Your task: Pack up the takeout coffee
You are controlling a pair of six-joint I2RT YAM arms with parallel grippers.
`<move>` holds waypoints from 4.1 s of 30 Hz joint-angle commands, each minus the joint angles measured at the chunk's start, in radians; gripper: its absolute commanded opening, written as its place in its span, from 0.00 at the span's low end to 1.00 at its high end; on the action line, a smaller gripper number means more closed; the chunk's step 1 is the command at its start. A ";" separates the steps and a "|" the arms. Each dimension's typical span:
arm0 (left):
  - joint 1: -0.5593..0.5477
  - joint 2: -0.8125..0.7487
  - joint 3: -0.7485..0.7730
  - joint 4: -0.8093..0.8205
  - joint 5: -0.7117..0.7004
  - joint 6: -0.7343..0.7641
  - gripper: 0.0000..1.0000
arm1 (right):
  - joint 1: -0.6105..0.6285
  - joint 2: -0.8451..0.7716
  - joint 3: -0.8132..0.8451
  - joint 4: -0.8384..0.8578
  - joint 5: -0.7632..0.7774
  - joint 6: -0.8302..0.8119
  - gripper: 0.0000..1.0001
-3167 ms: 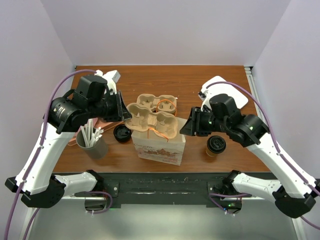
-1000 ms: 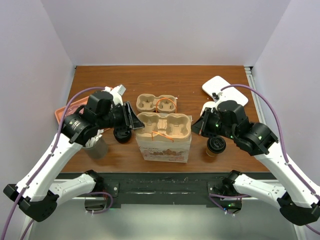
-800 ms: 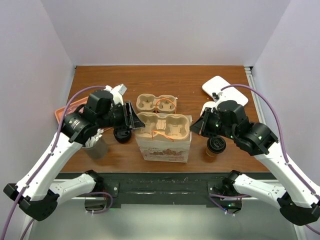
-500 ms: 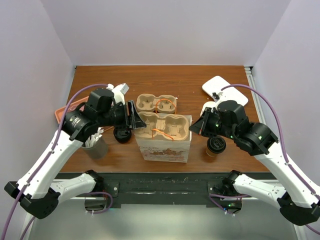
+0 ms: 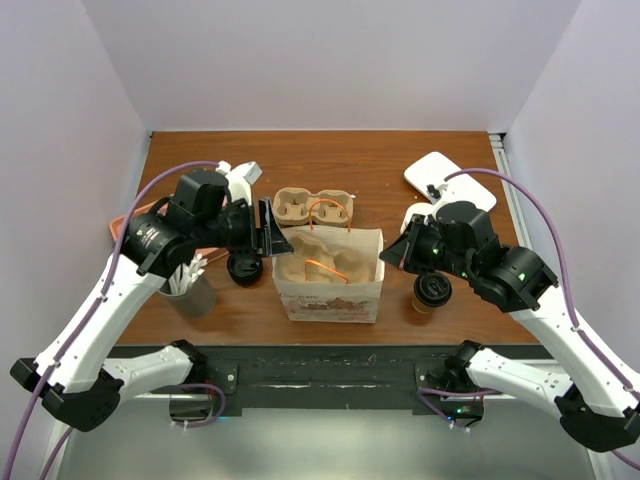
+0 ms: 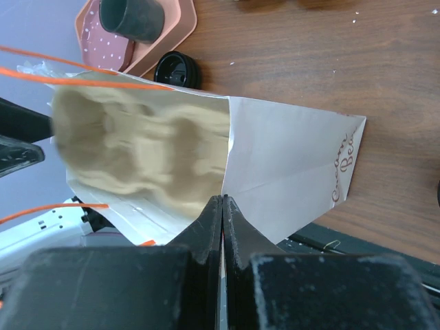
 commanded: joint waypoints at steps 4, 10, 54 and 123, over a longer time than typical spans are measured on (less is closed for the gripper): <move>-0.003 0.012 0.054 -0.038 0.050 0.059 0.70 | 0.002 -0.016 0.003 0.045 0.030 -0.018 0.00; -0.003 0.046 0.123 -0.076 0.008 0.114 0.69 | 0.004 -0.006 0.022 0.045 0.033 -0.035 0.00; -0.042 0.246 0.169 -0.136 -0.024 0.200 0.45 | 0.004 0.219 0.259 -0.161 0.131 -0.187 0.03; -0.046 -0.034 -0.125 0.065 0.065 0.258 0.43 | 0.004 -0.339 -0.376 0.349 -0.060 -0.262 0.15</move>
